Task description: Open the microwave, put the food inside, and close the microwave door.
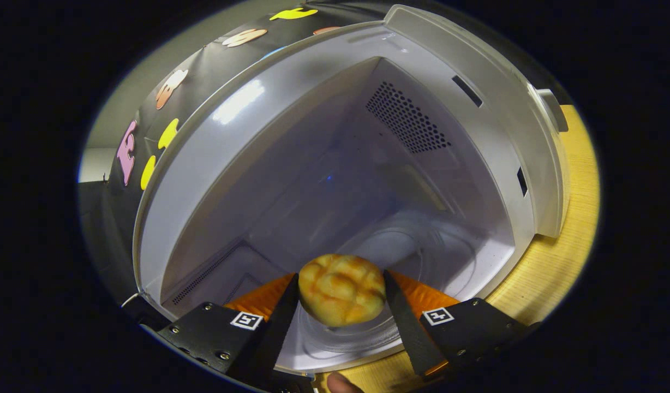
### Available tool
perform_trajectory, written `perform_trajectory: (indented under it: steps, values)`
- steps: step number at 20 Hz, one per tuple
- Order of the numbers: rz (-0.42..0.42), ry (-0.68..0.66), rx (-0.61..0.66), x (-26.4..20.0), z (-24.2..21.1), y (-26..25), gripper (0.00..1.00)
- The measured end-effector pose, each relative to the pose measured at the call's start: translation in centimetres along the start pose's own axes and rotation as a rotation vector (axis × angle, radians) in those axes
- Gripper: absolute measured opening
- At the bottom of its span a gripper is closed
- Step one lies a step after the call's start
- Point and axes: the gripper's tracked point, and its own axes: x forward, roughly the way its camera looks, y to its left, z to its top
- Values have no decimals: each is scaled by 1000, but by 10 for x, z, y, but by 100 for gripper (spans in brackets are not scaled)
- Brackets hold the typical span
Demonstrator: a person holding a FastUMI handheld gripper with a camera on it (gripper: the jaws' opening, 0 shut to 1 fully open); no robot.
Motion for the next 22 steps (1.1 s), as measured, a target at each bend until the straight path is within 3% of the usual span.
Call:
perform_trajectory:
  steps: [5,10,14,17,19,22]
  values:
    - [12,-9,10,1,-3,5,95]
    - [10,-93,-68,-17,24,14,95]
    - [31,-27,-1,-40,18,22,96]
    - [72,60,100,-70,7,35,96]
    - [105,95,82,-102,3,46,96]
    - [238,75,31,-172,9,69,96]
